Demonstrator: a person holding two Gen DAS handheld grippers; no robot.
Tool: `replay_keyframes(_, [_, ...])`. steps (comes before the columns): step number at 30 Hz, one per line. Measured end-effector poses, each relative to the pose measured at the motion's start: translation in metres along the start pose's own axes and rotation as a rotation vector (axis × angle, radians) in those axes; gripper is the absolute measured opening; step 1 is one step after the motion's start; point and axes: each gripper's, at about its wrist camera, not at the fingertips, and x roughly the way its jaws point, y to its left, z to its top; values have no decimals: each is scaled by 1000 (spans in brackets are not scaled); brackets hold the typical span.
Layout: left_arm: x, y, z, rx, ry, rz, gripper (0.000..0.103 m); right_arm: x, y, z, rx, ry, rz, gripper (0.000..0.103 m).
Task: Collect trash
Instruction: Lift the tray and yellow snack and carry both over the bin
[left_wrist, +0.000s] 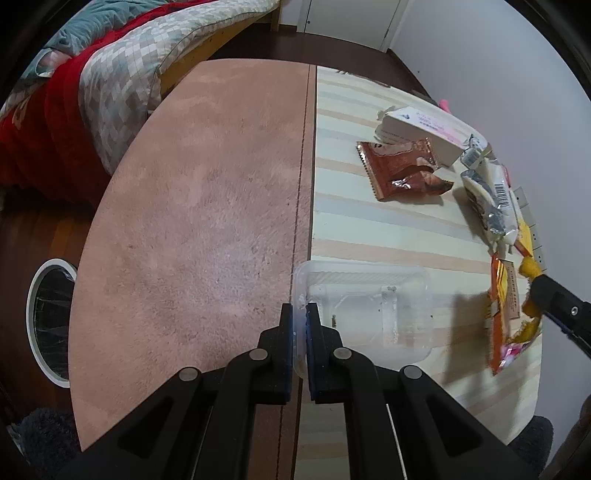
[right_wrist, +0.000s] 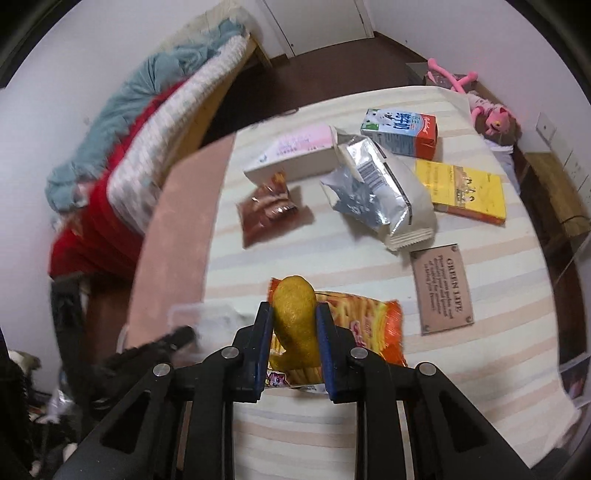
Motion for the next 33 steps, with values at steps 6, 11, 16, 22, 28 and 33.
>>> replay_keyframes(6, [-10,-1,-1,4,-20,-4,3,3,10,-5,-53,-49,-142,25])
replay_keyframes(11, [-30,3,-1,-6,-52,-14,3,-9,12,-7,-24,-86,-88,25])
replay_keyframes(16, [-79,16,7,-13,-142,-20,3,-26,46,-5,-70,-94,-42,25])
replay_keyframes(22, [-149,64,18,-37,-278,34,3,-32,124,1,-165,-69,67,25])
replay_keyframes(28, [-204,150,17,-114,-356,144,3,-9,227,-5,-287,-9,180,25])
replay_keyframes(33, [-213,238,2,-221,-343,235,3,43,325,-31,-389,85,251,25])
